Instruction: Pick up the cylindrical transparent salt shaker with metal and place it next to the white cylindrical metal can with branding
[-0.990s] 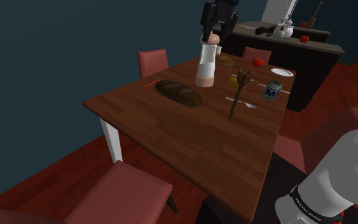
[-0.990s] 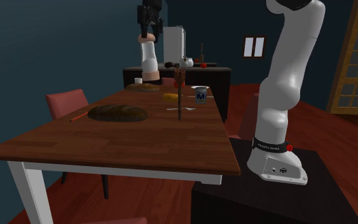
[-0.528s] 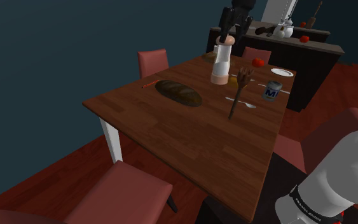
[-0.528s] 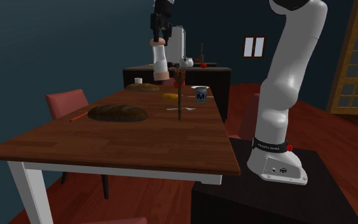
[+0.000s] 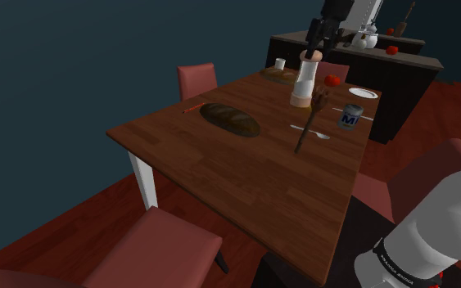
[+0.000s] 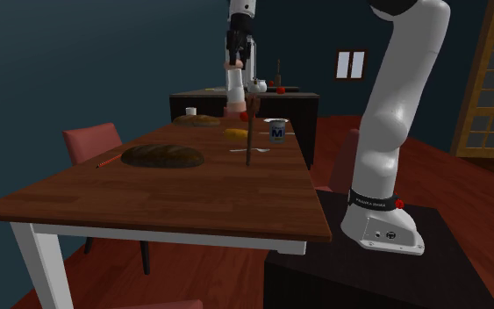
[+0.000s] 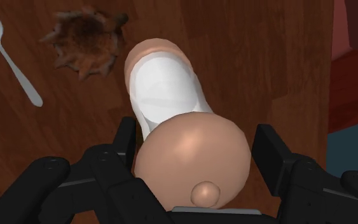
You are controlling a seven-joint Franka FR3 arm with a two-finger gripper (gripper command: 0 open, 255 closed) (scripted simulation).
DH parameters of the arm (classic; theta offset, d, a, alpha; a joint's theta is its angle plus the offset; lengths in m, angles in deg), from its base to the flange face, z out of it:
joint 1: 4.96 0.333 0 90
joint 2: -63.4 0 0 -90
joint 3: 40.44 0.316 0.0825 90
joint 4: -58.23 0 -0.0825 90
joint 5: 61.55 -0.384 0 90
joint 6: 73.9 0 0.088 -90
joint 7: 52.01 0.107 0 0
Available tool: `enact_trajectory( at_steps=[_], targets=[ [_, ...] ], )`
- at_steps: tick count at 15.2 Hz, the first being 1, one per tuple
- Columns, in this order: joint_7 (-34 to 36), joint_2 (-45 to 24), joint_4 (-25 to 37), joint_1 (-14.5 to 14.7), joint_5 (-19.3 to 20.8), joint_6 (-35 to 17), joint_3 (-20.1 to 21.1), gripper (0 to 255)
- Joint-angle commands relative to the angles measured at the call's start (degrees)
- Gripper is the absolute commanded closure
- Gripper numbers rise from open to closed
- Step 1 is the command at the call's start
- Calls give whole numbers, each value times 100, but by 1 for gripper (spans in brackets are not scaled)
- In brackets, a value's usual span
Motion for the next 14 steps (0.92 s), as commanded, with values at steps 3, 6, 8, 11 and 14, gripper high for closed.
enact_trajectory(
  at_steps=[3,6,8,11,14],
  targets=[
    [-595,-307,291,-224,-2,74,-360,255],
    [-1040,-561,516,-406,-31,120,-620,255],
    [-1339,-765,706,-537,-71,160,-789,255],
    [-1791,-1125,1054,-754,-169,241,-1033,255],
    [-2241,-1555,1490,-1008,-317,355,-1256,255]
  ],
)
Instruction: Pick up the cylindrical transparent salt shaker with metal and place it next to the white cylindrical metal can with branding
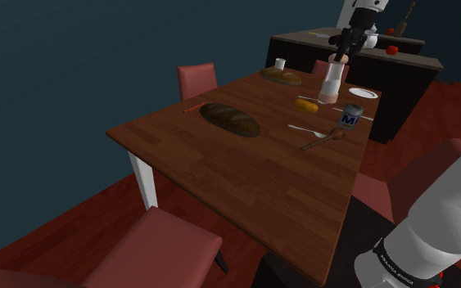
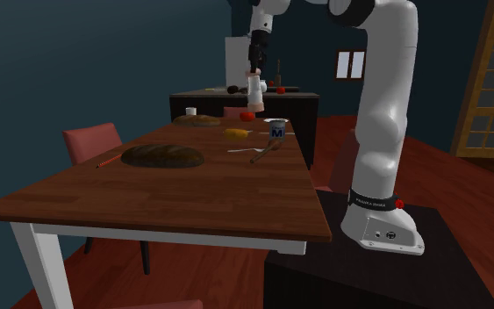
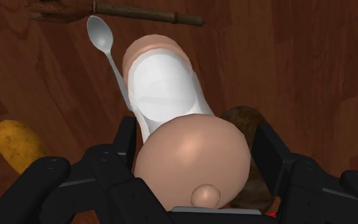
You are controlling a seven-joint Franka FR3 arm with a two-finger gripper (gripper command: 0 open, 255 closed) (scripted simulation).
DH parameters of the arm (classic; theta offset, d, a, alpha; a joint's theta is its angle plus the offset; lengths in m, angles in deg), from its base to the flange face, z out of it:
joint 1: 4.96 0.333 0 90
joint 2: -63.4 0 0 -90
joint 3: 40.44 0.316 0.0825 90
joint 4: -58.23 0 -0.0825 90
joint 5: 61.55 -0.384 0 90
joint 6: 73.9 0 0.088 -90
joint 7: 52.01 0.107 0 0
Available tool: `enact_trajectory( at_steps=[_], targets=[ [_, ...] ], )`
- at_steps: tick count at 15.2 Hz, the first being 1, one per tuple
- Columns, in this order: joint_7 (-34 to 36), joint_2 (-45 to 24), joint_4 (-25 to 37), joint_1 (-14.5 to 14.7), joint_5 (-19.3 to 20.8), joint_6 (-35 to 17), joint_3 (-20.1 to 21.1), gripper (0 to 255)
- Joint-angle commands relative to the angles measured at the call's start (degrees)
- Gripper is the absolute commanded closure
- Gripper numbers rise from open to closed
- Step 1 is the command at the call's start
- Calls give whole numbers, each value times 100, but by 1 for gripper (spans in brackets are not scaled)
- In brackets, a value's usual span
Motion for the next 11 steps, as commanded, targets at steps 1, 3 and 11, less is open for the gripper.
enact_trajectory(
  at_steps=[1,3,11],
  targets=[
    [-308,-340,381,-184,-127,115,-148,255],
    [-600,-684,755,-396,-267,227,-273,255],
    [-1544,-2508,3110,-1689,-1072,1057,-496,255]
  ],
)
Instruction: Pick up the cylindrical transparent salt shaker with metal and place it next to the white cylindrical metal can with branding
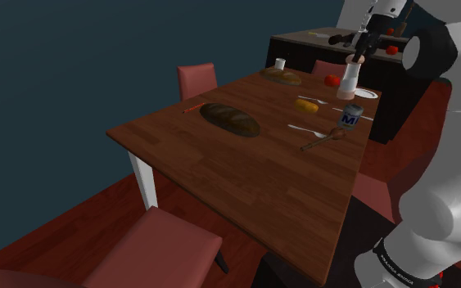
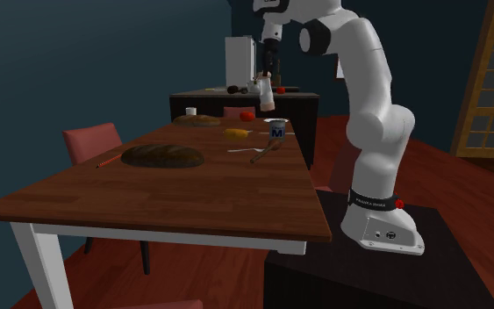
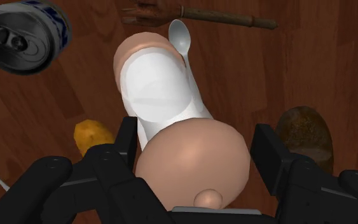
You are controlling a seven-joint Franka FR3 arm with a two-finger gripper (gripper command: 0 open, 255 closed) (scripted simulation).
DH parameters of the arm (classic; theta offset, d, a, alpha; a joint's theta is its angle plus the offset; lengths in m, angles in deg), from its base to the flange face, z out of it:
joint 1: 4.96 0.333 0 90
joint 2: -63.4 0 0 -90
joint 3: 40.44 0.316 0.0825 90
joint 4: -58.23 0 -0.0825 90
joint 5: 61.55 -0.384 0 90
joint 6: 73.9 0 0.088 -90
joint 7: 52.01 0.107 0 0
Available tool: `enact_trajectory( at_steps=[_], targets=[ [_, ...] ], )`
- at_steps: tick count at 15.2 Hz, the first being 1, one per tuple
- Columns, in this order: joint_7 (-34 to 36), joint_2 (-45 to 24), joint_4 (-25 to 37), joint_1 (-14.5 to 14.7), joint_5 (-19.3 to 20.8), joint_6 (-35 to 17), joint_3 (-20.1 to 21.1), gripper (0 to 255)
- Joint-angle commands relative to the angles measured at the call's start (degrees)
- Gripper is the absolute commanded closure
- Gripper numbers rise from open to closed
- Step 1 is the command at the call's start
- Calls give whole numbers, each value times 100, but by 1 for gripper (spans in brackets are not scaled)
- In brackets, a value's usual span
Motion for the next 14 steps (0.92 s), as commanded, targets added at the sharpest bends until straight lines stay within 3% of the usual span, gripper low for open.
enact_trajectory(
  at_steps=[1,3,4,7,14],
  targets=[
    [-179,-610,874,-468,-263,310,16,255],
    [-122,-1554,2522,-1185,-623,961,201,255],
    [-219,-1270,1899,-979,-499,659,138,255],
    [-359,-886,939,-650,-346,137,8,255],
    [-507,-473,-336,-281,-153,-687,-72,255]
  ],
)
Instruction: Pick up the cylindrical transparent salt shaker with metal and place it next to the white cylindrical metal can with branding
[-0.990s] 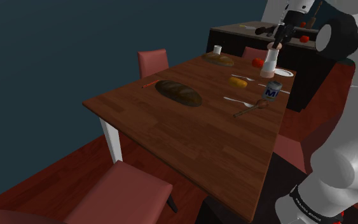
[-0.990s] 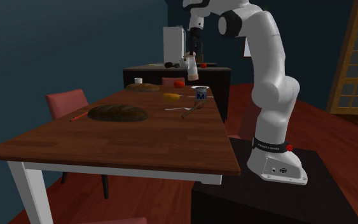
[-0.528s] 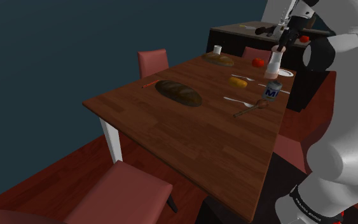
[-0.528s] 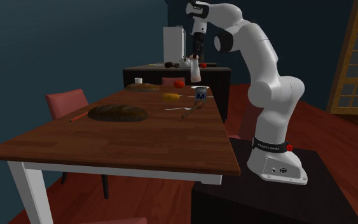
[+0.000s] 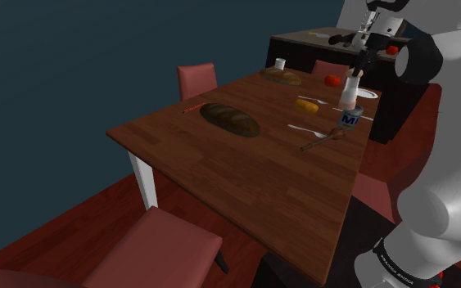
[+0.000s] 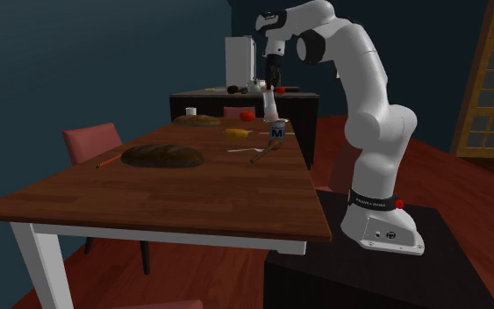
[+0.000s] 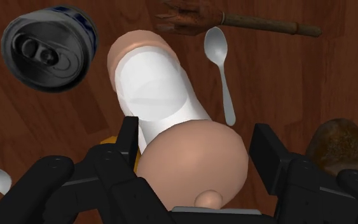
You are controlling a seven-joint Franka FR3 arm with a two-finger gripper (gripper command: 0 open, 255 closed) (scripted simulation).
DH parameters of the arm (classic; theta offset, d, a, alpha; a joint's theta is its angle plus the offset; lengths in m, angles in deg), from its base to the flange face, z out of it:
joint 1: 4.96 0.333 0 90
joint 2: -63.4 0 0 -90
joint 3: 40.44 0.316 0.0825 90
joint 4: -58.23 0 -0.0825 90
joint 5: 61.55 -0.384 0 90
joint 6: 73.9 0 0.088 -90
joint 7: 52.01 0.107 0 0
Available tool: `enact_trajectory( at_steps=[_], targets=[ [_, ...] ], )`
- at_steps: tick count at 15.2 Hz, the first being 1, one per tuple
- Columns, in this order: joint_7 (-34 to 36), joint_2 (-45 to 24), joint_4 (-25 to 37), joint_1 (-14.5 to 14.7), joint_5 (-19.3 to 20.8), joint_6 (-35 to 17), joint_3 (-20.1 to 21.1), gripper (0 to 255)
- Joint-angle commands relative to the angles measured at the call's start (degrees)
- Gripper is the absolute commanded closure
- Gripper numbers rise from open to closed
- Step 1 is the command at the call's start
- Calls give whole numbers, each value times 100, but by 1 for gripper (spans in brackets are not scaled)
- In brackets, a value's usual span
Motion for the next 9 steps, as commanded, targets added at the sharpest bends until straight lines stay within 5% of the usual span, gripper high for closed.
enact_trajectory(
  at_steps=[1,9],
  targets=[
    [-32,78,-283,74,36,-204,-13,255],
    [-142,255,-1198,280,110,-923,-31,255]
  ],
)
